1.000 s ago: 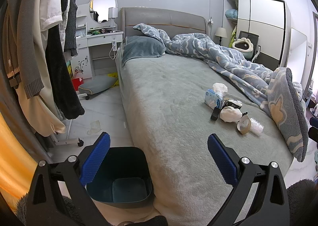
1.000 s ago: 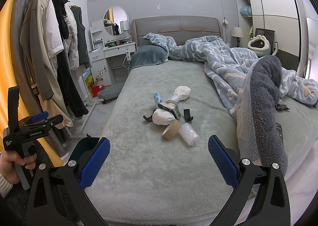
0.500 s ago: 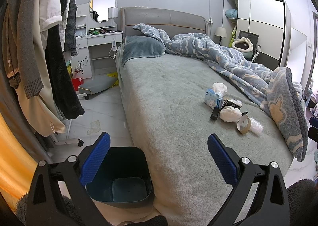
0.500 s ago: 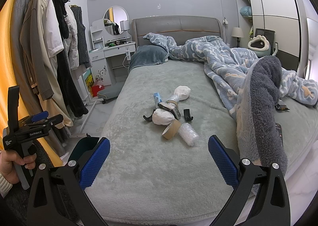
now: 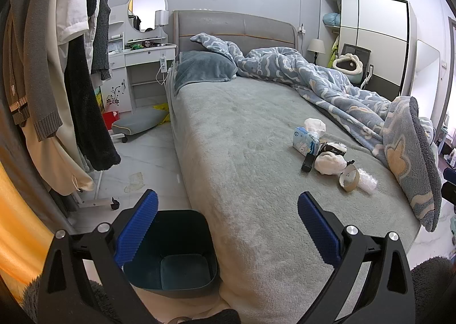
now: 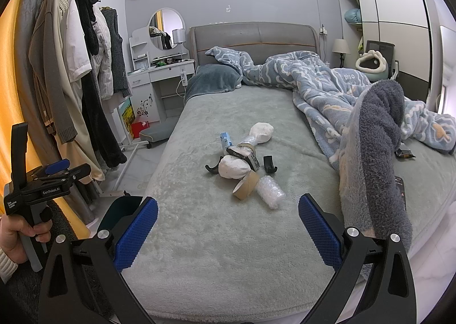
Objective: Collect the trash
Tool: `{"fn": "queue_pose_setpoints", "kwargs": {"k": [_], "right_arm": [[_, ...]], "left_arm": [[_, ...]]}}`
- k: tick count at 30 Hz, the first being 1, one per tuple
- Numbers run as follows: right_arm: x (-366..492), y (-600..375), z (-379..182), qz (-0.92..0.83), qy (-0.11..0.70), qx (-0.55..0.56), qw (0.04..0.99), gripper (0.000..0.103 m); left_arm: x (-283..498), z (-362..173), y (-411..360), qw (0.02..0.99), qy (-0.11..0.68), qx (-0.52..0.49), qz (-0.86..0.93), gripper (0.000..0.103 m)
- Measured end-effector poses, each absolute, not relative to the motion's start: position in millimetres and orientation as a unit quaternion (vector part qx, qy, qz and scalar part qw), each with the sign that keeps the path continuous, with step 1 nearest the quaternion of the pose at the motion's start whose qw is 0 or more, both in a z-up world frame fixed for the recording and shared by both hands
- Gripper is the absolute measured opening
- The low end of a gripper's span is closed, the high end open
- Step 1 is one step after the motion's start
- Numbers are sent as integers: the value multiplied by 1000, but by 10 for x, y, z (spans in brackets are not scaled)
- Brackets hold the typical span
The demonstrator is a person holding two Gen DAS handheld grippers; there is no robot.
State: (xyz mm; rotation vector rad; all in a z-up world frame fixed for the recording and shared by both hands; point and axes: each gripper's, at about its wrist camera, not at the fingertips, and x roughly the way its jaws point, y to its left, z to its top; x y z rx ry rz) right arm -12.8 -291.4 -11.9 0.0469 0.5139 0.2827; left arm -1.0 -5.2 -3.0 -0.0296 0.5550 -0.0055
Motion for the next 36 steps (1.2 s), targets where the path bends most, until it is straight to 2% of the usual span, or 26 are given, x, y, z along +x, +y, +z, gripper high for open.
{"fn": "queue_pose_setpoints", "kwargs": {"k": [23, 36], "right_arm": [[-115, -2927, -162, 139, 255, 21, 957, 100], [-72, -2952, -163, 134, 285, 0, 949, 100]], "left_arm": [[-40, -70, -253, 962, 274, -14, -16, 100], [-17, -131, -304, 960, 270, -12, -80, 100]]}}
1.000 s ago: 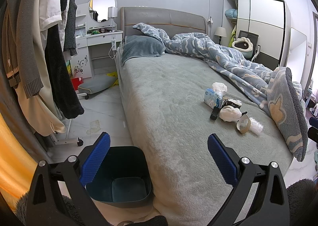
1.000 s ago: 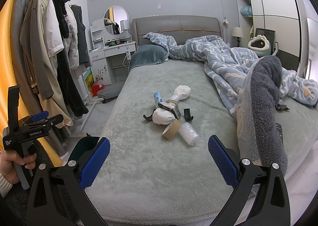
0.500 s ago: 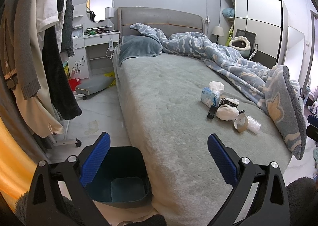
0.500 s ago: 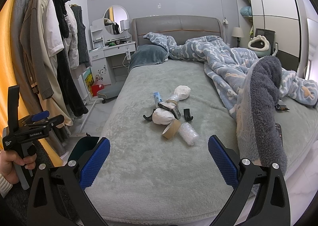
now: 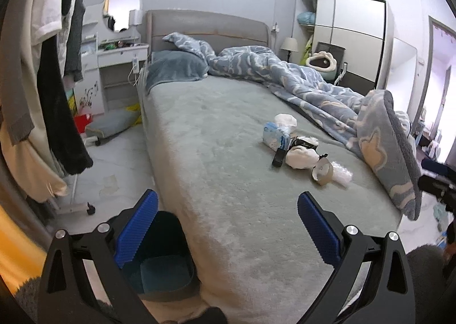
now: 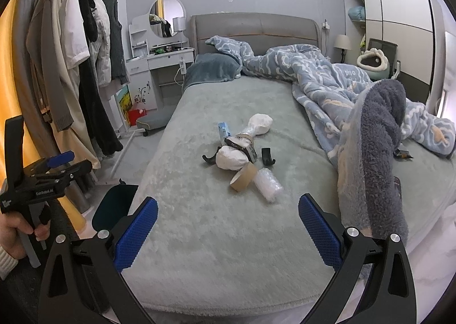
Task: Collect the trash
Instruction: 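Reach the right tool to the bubble-wrap roll and close on it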
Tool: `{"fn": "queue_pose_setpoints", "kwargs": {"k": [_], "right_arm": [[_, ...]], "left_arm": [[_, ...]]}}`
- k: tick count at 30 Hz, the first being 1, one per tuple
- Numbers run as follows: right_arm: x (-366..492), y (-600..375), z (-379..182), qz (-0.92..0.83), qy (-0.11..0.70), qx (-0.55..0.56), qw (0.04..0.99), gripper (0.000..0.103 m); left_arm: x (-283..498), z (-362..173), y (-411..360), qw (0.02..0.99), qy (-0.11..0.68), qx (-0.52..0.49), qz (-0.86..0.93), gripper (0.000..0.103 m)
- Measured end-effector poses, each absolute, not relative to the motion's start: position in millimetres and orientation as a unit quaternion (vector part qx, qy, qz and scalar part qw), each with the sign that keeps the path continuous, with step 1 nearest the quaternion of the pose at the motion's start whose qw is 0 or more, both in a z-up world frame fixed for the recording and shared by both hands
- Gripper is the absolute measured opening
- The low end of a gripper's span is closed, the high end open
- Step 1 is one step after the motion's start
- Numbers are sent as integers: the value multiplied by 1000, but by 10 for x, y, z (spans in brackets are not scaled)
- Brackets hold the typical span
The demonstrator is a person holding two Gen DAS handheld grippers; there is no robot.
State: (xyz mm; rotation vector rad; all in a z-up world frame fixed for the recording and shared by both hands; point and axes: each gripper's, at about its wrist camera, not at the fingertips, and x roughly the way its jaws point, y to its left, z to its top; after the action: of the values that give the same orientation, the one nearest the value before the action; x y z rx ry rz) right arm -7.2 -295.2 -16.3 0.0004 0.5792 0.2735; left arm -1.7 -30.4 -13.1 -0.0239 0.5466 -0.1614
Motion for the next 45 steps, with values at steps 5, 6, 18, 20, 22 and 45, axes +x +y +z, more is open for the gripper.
{"fn": "queue_pose_setpoints", "kwargs": {"k": [5, 6, 18, 20, 22, 45], "right_arm": [[-6, -2970, -168, 138, 298, -9, 944, 91], [20, -2963, -171, 138, 302, -11, 943, 88], [482, -2945, -353, 154, 337, -46, 928, 69], [584, -2954, -405, 157, 343, -54, 925, 65], [677, -2971, -452, 159, 347, -60, 922, 63], [1440, -3127, -1108, 216, 387, -133, 886, 52]], "left_arm": [[58, -233, -381, 957, 275, 5, -91, 100], [67, -249, -406, 957, 275, 10, -96, 100], [267, -334, -656, 939, 286, 35, -188, 93], [299, -356, -700, 935, 287, 44, -202, 88], [340, -378, -733, 931, 290, 46, -218, 85], [1074, -678, -1555, 874, 337, 25, -350, 60]]}}
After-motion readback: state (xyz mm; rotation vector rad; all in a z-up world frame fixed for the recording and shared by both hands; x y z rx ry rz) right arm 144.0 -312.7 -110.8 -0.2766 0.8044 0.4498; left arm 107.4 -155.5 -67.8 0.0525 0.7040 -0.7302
